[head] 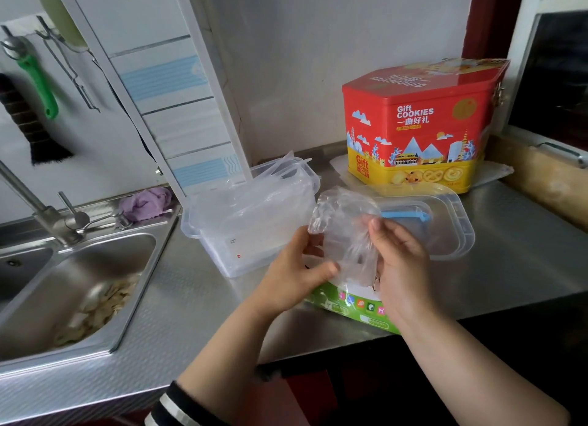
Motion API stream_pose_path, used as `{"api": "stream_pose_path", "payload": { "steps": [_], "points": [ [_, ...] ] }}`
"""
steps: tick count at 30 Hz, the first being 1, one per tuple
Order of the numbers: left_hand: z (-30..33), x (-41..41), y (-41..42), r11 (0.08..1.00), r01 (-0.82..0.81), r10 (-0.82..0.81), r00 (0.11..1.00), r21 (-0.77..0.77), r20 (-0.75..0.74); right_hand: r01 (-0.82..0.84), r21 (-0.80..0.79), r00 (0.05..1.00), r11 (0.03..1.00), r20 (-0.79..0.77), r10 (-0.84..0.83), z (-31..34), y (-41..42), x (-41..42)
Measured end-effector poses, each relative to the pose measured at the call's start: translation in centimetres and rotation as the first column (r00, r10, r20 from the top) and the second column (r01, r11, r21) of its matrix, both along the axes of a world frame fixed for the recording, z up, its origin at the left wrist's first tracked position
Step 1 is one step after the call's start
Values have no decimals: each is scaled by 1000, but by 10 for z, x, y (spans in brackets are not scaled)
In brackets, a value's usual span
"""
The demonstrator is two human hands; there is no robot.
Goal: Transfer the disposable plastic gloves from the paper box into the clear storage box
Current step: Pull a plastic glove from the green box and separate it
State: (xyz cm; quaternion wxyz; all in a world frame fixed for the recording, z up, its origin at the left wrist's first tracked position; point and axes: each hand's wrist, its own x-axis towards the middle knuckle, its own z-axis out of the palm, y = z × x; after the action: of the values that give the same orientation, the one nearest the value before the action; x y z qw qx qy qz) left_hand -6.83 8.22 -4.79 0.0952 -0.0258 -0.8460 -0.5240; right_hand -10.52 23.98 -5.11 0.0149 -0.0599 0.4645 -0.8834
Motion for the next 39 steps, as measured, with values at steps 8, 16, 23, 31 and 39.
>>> {"api": "stream_pose_path", "payload": {
  "steps": [8, 16, 23, 31, 39],
  "points": [
    [75, -25, 3, 994, 14, -18, 999, 107, 43, -32, 72, 998, 997, -47, 35, 1, -2, 7],
    [102, -45, -6, 987, 160, -158, 981, 11, -115, -88, 177, 996, 980, -19, 93, -6, 2, 0],
    [118, -41, -21, 917, 397, -387, 906, 30, -171, -276, 406, 961, 871, 120, 249, 3, 1, -11],
    [85, -11, -3, 998, 48, -50, 995, 28, 89, -33, 261, 998, 965, 57, 19, 2, -4, -11],
    [67, -6, 0, 998, -13, 18, 997, -66, 74, 62, 212, 998, 975, 15, -67, 0, -7, -10]
  ]
}}
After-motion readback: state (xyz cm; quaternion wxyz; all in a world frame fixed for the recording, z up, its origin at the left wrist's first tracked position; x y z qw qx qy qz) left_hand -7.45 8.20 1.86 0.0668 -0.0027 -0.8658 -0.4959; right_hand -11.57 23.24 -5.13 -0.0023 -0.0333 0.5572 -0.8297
